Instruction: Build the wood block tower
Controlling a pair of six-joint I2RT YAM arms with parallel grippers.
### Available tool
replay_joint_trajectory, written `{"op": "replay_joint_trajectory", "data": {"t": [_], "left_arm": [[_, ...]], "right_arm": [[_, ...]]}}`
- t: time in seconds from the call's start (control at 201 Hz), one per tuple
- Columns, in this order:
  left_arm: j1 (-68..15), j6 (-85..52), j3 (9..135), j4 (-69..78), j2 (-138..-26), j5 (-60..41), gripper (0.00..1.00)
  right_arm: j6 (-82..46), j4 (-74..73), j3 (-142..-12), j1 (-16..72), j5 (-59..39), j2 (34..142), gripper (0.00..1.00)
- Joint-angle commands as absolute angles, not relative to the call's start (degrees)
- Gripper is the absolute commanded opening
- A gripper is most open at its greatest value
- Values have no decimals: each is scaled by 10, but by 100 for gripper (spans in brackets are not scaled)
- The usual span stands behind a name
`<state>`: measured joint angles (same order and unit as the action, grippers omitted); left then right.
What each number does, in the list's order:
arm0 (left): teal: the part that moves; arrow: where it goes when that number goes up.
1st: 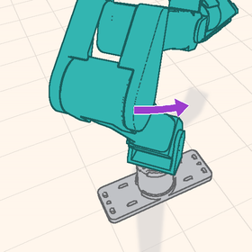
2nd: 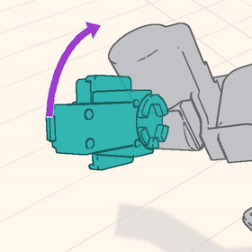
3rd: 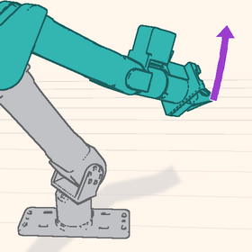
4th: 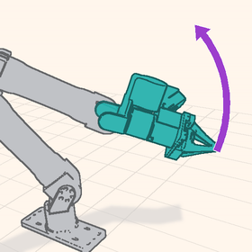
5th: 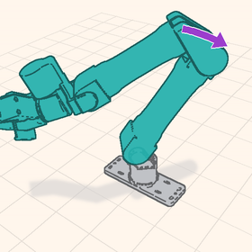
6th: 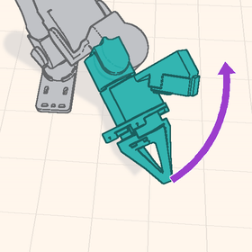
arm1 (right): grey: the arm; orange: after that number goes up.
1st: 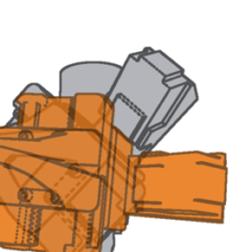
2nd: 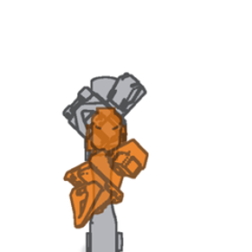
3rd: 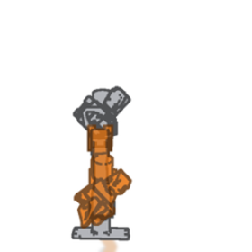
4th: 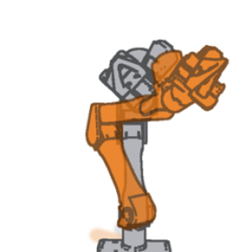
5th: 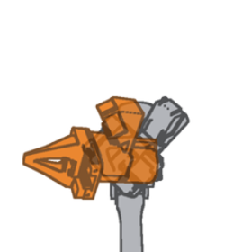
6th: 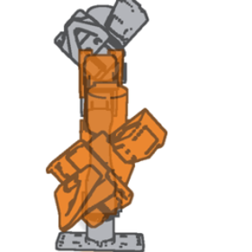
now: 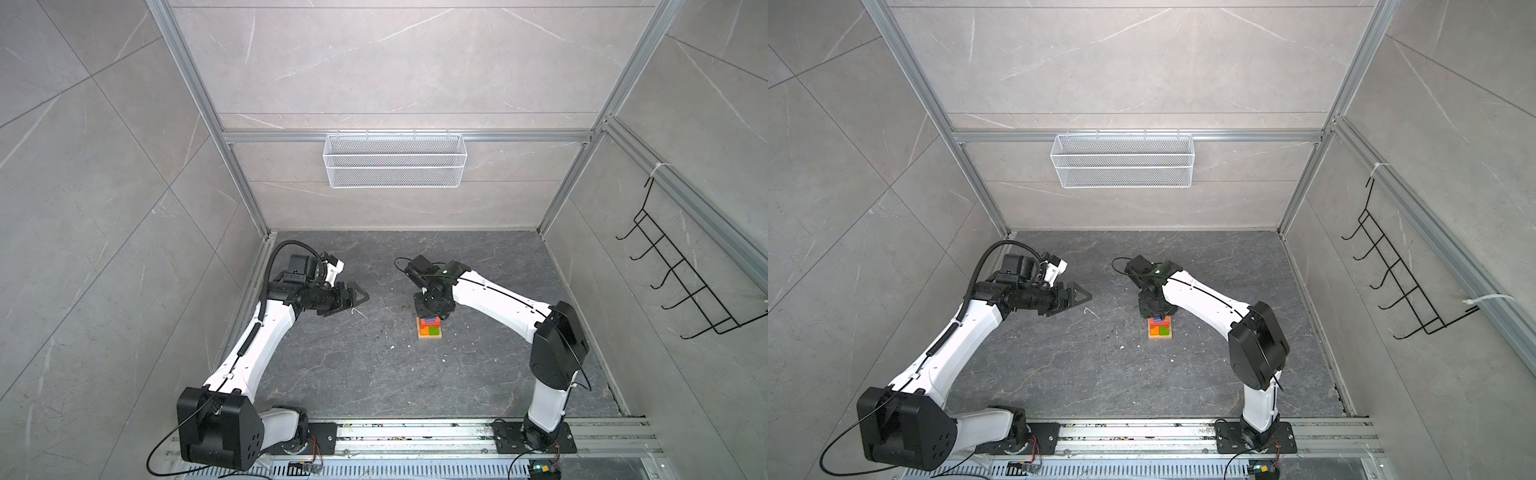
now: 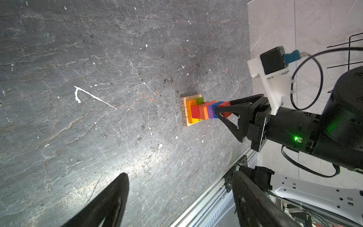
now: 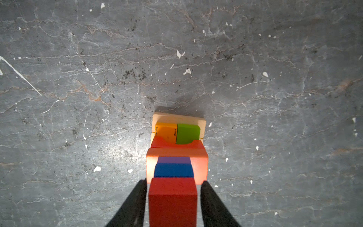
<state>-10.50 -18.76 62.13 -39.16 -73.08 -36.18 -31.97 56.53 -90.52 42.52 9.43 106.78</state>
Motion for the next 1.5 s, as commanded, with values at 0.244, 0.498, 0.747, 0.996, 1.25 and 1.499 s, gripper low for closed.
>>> {"op": "replay_joint_trajectory", "data": {"t": [0.244, 0.498, 0.747, 0.996, 1.25, 1.499], "left_arm": [[-106, -173, 622, -384, -729, -374, 85], [-106, -170, 622, -382, -729, -369, 85], [-106, -170, 616, -366, -724, -353, 86], [-106, -163, 602, -336, -720, -317, 91], [-106, -152, 596, -304, -719, -231, 100], [-105, -75, 563, -239, -719, -136, 99]], "right_arm": [[-298, 564, -923, 429, 116, 1027, 69], [-274, 550, -919, 415, 152, 983, 91], [-236, 460, -839, 356, 151, 897, 98], [-210, 344, -717, 250, 153, 801, 100], [-200, 193, -562, 152, 172, 745, 100], [-206, 55, -444, 77, 166, 713, 100]]}}
